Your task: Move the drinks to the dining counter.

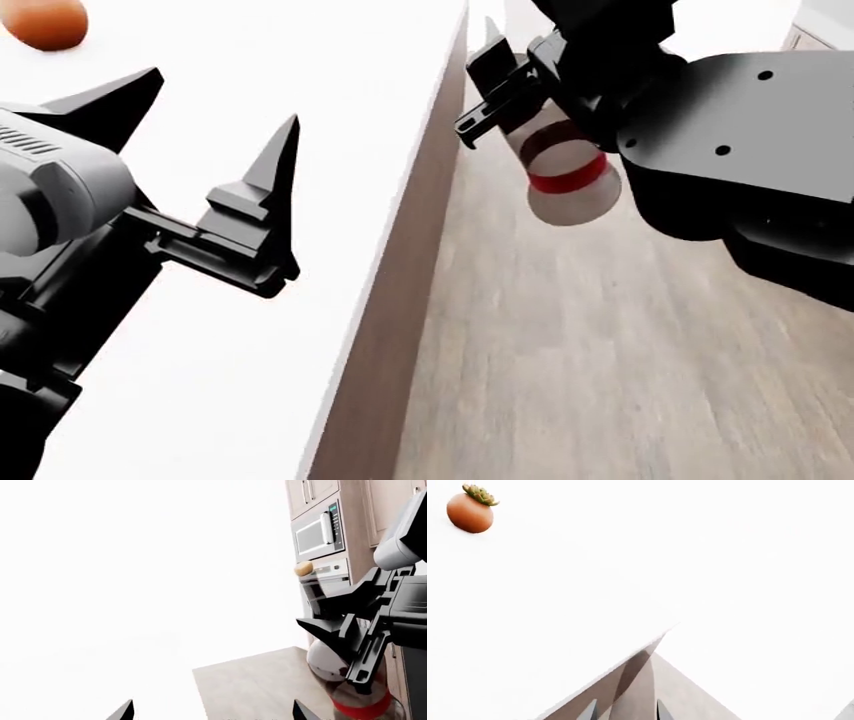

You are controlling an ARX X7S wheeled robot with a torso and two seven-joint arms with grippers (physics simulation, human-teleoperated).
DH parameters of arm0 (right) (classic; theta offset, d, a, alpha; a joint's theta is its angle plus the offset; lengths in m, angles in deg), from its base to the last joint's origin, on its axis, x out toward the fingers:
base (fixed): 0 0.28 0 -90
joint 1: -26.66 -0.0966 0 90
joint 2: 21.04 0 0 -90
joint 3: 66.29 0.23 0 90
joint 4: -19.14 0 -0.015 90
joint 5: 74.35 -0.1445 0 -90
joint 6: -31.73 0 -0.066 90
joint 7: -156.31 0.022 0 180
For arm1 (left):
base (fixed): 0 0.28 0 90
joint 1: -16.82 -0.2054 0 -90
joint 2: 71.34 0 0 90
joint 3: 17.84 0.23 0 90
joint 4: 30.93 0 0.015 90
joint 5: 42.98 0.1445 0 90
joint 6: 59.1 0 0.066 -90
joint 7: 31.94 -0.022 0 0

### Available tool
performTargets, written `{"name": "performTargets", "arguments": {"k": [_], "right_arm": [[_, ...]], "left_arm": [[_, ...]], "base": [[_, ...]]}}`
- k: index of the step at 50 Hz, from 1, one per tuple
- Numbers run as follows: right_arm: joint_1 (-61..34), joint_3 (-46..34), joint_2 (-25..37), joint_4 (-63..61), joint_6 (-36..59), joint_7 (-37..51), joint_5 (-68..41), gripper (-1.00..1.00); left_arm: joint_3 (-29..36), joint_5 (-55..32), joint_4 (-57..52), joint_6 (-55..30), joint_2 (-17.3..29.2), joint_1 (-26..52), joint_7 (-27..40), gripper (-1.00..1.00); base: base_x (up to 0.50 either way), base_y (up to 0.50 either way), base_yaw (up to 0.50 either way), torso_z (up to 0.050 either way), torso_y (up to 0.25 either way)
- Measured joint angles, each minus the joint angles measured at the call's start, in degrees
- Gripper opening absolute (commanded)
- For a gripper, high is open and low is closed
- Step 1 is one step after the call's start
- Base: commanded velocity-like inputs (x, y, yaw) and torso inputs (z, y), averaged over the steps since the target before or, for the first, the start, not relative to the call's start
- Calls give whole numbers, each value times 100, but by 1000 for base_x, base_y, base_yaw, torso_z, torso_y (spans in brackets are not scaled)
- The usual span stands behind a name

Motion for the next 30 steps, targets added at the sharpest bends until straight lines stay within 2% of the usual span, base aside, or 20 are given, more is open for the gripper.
{"name": "performTargets", "arguments": {"k": [30], "right_arm": [[6,-5,1,-16,13,-3,-41,-100]], "left_arm": [[2,34,-4,58,29,-69,-19,100]], "base": [[-451,-356,0,1,2]]}}
